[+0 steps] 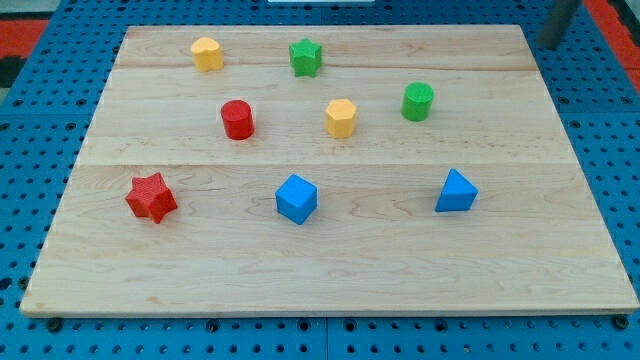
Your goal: Push the green circle slightly downwards
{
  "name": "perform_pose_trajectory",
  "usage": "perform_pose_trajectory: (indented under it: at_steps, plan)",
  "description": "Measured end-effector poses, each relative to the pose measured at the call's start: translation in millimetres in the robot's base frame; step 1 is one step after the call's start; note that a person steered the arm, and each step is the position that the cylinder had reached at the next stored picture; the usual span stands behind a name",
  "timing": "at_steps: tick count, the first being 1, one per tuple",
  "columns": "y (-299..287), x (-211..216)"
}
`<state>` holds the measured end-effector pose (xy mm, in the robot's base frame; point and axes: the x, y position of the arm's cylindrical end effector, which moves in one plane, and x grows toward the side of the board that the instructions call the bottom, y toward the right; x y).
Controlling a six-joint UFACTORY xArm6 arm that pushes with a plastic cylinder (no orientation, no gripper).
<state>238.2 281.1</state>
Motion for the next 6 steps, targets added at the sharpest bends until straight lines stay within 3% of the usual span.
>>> perform_pose_trajectory:
  at_steps: [2,3,4,6]
  plan:
    - [-173.6,22.8]
    - [-168.0,83.9]
    - [-260.6,85.6]
    - [-360.9,72.5]
